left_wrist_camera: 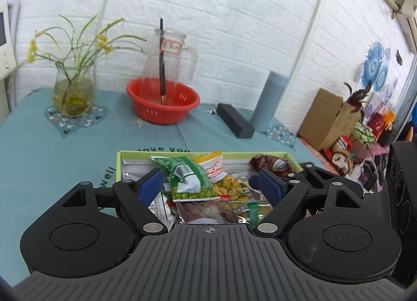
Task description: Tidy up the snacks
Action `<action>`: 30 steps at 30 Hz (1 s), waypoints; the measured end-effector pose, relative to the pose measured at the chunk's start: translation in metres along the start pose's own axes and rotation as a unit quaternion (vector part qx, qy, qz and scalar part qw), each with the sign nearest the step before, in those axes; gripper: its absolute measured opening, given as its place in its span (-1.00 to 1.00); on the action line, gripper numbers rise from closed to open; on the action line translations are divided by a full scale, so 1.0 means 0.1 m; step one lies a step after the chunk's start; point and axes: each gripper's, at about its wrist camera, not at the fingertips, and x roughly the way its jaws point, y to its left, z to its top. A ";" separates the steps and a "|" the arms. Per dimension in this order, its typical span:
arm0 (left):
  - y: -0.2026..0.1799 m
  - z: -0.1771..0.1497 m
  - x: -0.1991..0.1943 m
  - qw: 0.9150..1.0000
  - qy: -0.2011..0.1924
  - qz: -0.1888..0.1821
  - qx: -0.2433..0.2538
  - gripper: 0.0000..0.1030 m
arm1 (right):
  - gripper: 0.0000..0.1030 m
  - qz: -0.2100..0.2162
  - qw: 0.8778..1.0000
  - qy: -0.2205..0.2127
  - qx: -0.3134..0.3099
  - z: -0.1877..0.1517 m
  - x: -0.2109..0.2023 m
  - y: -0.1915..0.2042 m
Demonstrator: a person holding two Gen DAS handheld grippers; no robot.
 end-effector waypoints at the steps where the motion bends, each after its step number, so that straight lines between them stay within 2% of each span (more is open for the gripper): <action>1: -0.03 -0.01 -0.08 1.000 -0.003 -0.002 -0.002 0.32 | 0.99 -0.002 1.000 -0.002 0.000 0.00 -0.08 0.01; 7: -0.28 -0.20 -0.74 0.999 -0.032 0.004 -0.004 0.46 | 0.99 -0.018 1.000 -0.022 0.013 -0.09 -0.67 0.14; 11: -0.49 -0.49 -1.23 0.998 -0.058 0.011 -0.009 0.63 | 0.99 -0.034 0.998 -0.041 0.037 -0.30 -1.14 0.30; 14: -0.65 -0.77 -1.55 0.996 -0.081 0.033 -0.013 0.79 | 0.99 -0.072 0.995 -0.049 0.053 -0.51 -1.43 0.43; 18: -0.85 -1.16 -1.88 0.991 -0.108 0.081 -0.013 0.79 | 0.99 -0.143 0.983 -0.047 0.109 -0.90 -1.78 0.57; 21: -1.01 -1.45 -2.02 0.989 -0.103 0.110 -0.003 0.79 | 0.99 -0.199 0.969 -0.027 0.143 -1.20 -1.95 0.69; 24: -1.13 -1.74 -2.10 0.986 -0.097 0.135 0.018 0.79 | 0.99 -0.237 0.956 -0.011 0.170 -1.47 -2.08 0.80; 27: -1.20 -1.99 -2.12 0.987 -0.076 0.143 0.025 0.79 | 0.99 -0.246 0.947 -0.006 0.206 -1.77 -2.24 0.90; 30: -1.22 -2.20 -2.11 0.989 -0.052 0.138 0.014 0.79 | 0.99 -0.237 0.945 0.008 0.225 -1.97 -2.33 1.00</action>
